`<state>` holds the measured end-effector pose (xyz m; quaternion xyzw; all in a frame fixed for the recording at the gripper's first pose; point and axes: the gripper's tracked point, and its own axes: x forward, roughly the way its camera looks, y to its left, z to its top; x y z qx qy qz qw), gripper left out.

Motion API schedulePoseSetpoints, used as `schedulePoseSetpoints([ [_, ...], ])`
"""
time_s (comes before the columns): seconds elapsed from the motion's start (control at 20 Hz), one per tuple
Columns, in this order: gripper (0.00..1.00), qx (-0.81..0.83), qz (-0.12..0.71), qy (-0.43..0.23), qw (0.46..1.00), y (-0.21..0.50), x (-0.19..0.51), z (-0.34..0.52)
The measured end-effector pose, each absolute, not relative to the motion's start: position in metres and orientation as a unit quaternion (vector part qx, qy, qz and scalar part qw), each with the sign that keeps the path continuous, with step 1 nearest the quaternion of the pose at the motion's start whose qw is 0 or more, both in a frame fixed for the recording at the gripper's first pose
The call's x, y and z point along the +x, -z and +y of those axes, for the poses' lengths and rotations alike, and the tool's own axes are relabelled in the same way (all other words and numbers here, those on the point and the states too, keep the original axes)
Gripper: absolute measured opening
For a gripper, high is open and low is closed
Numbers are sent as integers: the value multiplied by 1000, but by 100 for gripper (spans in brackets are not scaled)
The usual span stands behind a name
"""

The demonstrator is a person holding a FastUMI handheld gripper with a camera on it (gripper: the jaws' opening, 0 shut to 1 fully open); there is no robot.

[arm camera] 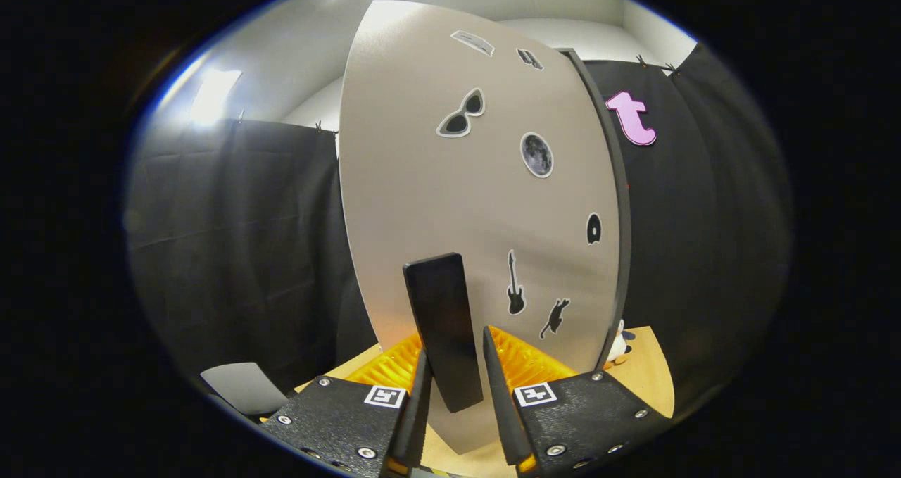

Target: Open the shoe cabinet door, grab the shoes and put them into the shoe cabinet, then close the shoe cabinet door.

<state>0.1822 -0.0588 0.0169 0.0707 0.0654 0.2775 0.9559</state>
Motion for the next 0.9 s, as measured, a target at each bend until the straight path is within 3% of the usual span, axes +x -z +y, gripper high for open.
schedulePoseSetpoints([
  [0.25, 46, 65, 58, -283, 955, -18, 192, -46],
  [0.9, 49, 21, 55, -208, 976, -10, 215, -43],
])
